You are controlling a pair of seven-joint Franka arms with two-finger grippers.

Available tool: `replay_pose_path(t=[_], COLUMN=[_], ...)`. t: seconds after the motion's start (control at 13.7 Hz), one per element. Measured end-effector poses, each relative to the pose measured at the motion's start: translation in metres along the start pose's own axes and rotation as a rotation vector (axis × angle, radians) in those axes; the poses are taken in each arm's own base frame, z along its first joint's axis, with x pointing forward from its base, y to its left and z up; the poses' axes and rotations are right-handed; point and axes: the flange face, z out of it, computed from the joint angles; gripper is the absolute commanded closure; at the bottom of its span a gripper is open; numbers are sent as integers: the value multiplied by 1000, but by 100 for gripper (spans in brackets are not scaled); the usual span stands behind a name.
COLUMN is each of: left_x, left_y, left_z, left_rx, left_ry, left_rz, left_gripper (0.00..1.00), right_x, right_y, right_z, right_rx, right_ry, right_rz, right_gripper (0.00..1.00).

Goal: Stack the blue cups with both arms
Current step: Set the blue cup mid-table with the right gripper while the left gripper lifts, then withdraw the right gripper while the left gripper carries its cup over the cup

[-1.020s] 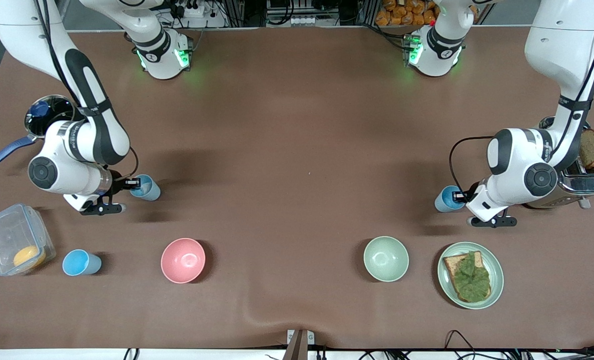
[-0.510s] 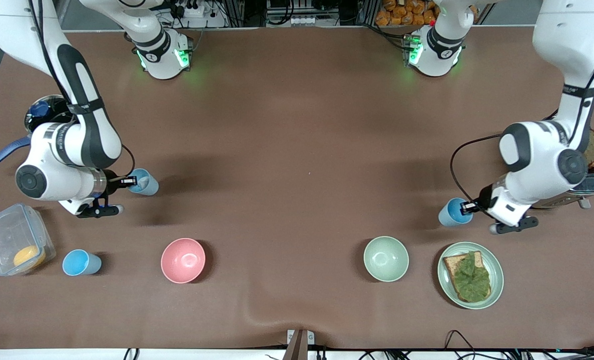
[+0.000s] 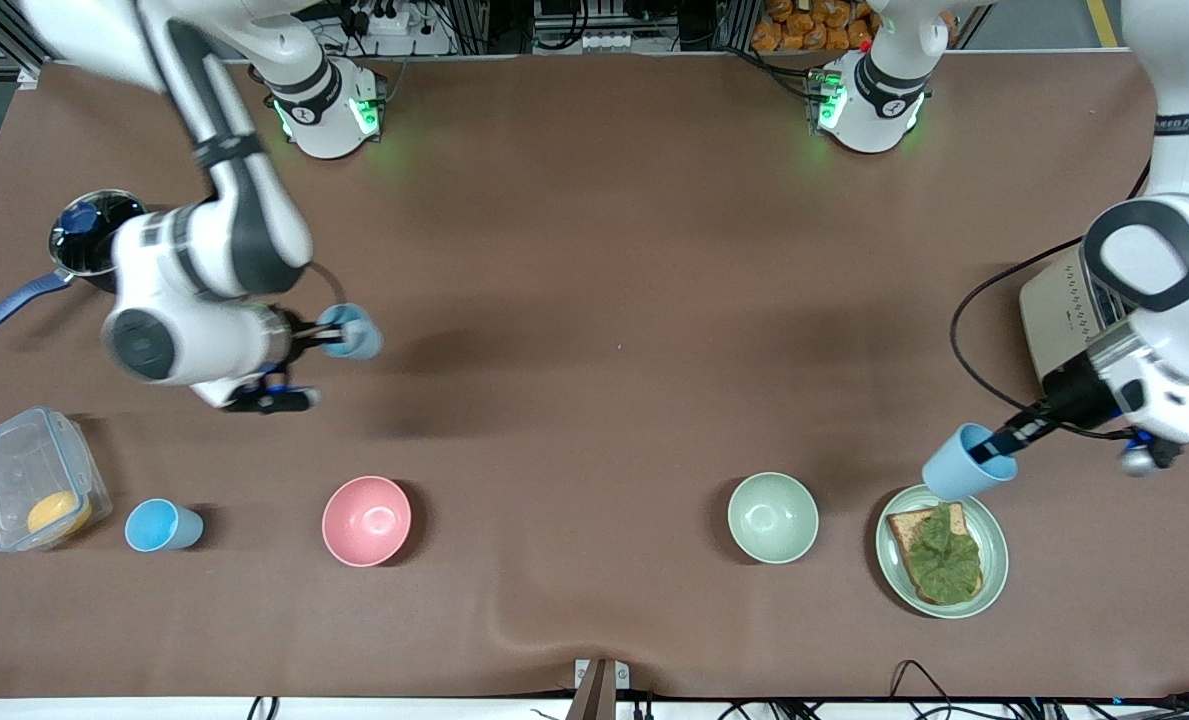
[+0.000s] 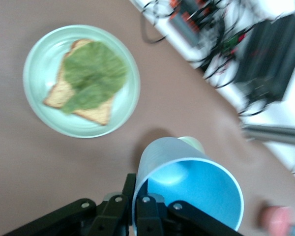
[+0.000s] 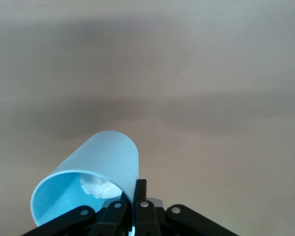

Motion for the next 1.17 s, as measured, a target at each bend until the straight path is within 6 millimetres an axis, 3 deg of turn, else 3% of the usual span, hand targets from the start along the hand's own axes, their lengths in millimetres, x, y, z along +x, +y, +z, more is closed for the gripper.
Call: replay_pose_path(t=[0.22, 0.44, 0.66, 0.8, 0.87, 0.95, 1.02, 1.17], left_x=[1, -3, -6, -16, -26, -40, -56, -91], left_y=[21, 61, 109, 134, 146, 160, 174, 197], left_z=[-20, -37, -61, -65, -61, -53, -42, -16], left_rx=[-171, -290, -401, -446, -455, -460, -457, -403], left_ry=[10, -5, 8, 20, 17, 13, 5, -22], left_rz=[-142, -268, -377, -396, -387, -372, -350, -291], left_gripper=[100, 100, 100, 100, 100, 100, 100, 100], right_x=[-24, -42, -49, -53, -55, -56, -56, -53], right_y=[-84, -151, -210, -240, -251, -260, -264, -264], right_z=[14, 32, 74, 108, 124, 138, 147, 145], right_rx=[44, 109, 178, 194, 193, 192, 189, 191], right_ry=[20, 59, 110, 145, 163, 175, 181, 185], right_rz=[85, 167, 221, 244, 253, 262, 269, 276], right_gripper=[100, 100, 100, 100, 63, 12, 0, 0])
